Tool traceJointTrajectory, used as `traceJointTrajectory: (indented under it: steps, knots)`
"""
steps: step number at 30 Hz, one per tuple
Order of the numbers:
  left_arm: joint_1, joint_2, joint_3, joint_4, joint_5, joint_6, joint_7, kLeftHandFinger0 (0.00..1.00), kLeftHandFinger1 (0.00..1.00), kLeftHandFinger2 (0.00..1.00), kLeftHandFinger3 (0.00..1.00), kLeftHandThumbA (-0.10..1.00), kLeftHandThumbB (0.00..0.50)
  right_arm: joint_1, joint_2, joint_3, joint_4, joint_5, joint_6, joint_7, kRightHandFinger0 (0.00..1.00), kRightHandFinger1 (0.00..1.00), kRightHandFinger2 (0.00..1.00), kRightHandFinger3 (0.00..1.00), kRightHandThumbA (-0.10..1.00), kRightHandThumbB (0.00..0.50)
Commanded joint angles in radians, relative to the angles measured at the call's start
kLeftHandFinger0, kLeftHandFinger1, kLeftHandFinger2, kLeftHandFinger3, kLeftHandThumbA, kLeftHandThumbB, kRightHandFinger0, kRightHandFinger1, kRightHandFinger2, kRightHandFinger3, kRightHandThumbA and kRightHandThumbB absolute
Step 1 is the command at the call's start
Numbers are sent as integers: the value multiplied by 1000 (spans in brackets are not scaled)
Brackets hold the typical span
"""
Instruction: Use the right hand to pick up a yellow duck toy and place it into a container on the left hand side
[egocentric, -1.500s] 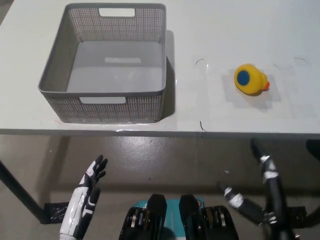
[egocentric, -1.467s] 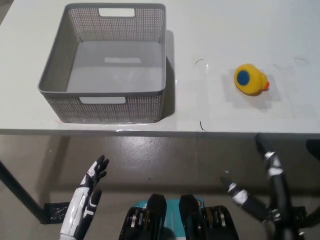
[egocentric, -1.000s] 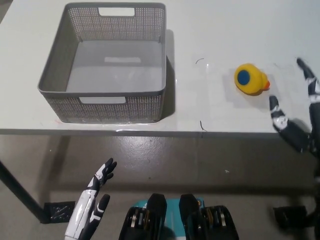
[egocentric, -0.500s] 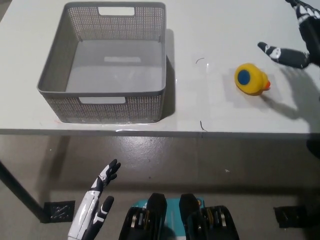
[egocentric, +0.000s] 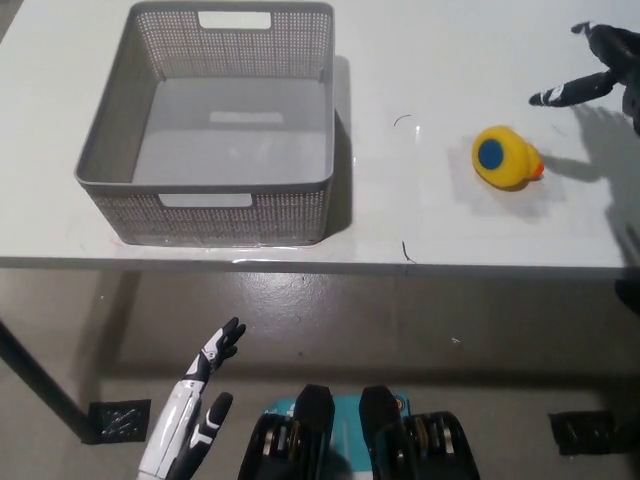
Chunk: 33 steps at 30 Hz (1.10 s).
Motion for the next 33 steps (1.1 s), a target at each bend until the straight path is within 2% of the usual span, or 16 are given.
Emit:
traceJointTrajectory:
  steps: [1,7,8,11,13,21,28,30,31,33]
  knots:
    - [-17,16,-8,-8,10,-51,-1,1000,1000,1000,1000,1000,325,-93,-15,22,83,35,7,161,1000,1000,1000,1000,978,500]
    - [-23,18,-9,-7,6,-50,-10,1000,1000,1000,1000,1000,321,-104,-29,38,161,74,-75,289,1000,1000,1000,1000,1000,483]
    - [-21,19,-9,-11,11,-45,-12,1000,1000,1000,1000,1000,322,-107,-31,32,175,92,-114,319,1000,1000,1000,1000,1000,448]
    - [-22,20,-10,-11,15,-43,-12,1000,1000,1000,1000,1000,321,-112,-33,22,178,119,-138,369,1000,1000,1000,1000,1000,460]
    - [-22,20,-10,-11,12,-45,-14,1000,1000,1000,1000,1000,314,-112,-32,18,174,126,-137,371,1000,1000,1000,1000,1000,499]
    - [-20,20,-16,-21,19,-21,-28,1000,1000,1000,1000,1000,303,-97,-18,-72,154,221,-112,380,1000,1000,1000,1000,1000,500]
    - [-22,25,-16,-24,19,-16,-35,1000,1000,1000,1000,1000,300,-124,-26,-74,142,244,-185,411,1000,1000,1000,1000,1000,471]
    - [-20,24,-17,-22,10,-14,-39,1000,1000,1000,1000,1000,308,-126,-25,-74,137,249,-182,414,1000,1000,1000,1000,1000,470]
    - [-20,24,-17,-23,13,-11,-39,1000,1000,1000,1000,1000,311,-126,-25,-69,128,244,-172,412,1000,1000,1000,1000,1000,449]
    - [-20,23,-17,-21,14,-14,-40,1000,1000,1000,1000,1000,311,-129,-22,-64,131,244,-171,408,1000,1000,1000,1000,1000,440]
